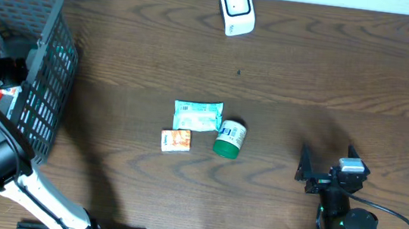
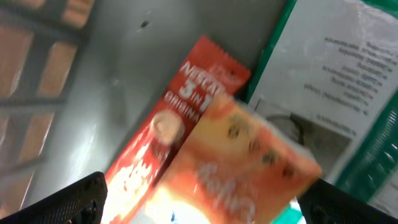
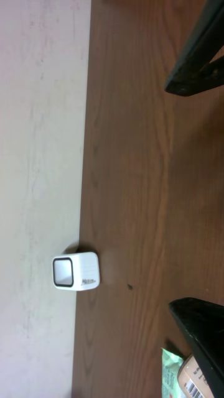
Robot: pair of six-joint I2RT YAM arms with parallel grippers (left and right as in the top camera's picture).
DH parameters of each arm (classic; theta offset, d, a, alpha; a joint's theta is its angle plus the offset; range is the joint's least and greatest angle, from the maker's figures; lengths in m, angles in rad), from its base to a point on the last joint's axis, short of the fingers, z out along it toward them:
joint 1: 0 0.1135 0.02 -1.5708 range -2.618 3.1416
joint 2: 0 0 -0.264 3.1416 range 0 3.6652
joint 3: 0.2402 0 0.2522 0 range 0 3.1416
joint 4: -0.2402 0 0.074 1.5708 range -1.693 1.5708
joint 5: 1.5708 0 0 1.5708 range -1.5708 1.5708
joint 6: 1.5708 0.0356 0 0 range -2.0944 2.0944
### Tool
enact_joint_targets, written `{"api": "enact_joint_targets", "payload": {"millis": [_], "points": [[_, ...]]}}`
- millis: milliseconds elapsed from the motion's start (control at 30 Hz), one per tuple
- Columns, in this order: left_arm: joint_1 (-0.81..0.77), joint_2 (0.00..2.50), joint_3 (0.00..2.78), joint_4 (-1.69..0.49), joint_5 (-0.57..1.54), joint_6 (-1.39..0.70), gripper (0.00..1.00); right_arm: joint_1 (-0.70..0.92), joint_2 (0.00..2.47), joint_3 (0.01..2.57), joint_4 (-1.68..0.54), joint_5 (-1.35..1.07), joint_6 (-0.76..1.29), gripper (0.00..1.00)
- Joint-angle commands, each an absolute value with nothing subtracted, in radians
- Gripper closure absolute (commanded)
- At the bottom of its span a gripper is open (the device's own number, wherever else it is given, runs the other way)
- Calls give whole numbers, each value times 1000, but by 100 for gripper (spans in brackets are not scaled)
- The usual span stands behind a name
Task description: Scan the item barcode
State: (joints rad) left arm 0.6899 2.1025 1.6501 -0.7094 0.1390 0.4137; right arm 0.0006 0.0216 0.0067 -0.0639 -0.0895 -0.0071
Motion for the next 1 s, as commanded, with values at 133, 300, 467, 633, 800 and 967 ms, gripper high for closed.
{"api": "enact_joint_targets", "payload": {"millis": [133,300,467,633,800,967], "points": [[676,2204,1668,-651,34,451,2,-5,20,6,-68,-87,7,1],[675,2250,1666,-663,80,451,1,-5,20,6,-68,-87,7,1],[675,2255,1662,-687,97,451,21,-5,20,6,-68,-87,7,1],[676,2255,1662,-702,100,451,21,-5,20,6,-68,-87,7,1],[676,2255,1650,-701,129,436,46,-5,20,6,-68,-87,7,1],[677,2258,1633,-698,167,436,67,-5,20,6,-68,-87,7,1]]}}
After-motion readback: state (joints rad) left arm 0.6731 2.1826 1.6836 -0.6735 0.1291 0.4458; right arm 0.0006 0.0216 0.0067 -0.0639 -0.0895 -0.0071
